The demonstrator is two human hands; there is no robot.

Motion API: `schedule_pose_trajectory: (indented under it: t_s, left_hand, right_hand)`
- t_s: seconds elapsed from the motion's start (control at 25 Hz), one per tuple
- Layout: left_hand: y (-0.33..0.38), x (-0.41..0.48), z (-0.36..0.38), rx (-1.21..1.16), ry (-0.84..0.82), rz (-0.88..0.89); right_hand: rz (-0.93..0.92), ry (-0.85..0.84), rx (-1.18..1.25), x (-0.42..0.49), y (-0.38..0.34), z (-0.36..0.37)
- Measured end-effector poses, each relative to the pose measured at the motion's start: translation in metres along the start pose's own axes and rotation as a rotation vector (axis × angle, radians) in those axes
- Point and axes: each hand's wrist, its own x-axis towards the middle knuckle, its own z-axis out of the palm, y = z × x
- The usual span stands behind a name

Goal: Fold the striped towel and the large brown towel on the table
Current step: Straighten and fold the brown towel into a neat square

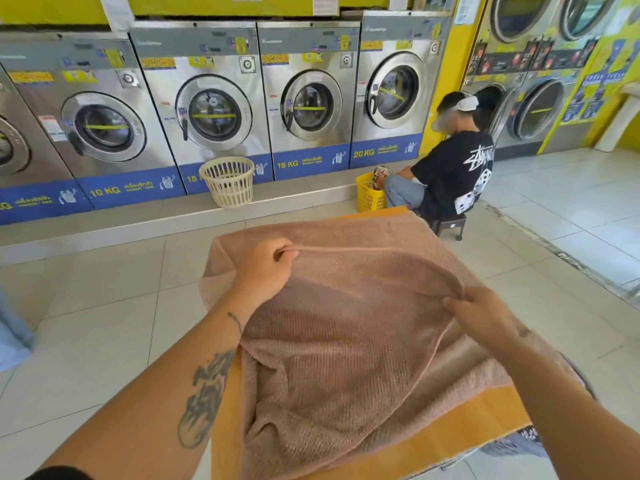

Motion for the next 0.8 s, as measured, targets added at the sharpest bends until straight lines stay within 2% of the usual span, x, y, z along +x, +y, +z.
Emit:
schedule_pose_trajectory:
  t_s: [0.16,0.24,0.32,0.44,0.52,0.56,0.68,0.8]
  left_hand:
    - [0.019,0.034,0.016,0.077,-0.101,0.202]
    - [0.018,0.039,0.024,0.075,-0.175,0.25]
    - [0.017,0.041,0.03,0.054,-0.229,0.3]
    - [0.01,0.043,0.031,-0.002,-0.182,0.35]
    - [-0.007,0.044,0.027,-0.02,-0.126,0.311]
    - [-0.022,0.044,0.023,-0.011,-0.105,0.266]
    - [-0.08,0.039,0.016,0.053,-0.043,0.053]
    - [-0.143,0.035,0.005,0.138,0.004,-0.155]
  right_hand:
    - [-0.01,0.024,-0.182,-0.001,-0.015,0.021]
    - [-0.203,0.059,-0.31,-0.001,-0.039,0.033]
    - [-0.435,0.025,-0.337,-0.004,-0.078,0.049]
    - [-0.626,-0.085,-0.49,-0.004,-0.125,0.083]
    - [-0.643,-0.098,-0.535,0.001,-0.142,0.097]
    - [-0.651,-0.101,-0.478,0.004,-0.148,0.101]
    - [-0.754,-0.032,-0.234,0.016,-0.166,0.094]
    - [-0.798,0.043,-0.261,0.024,-0.18,0.079]
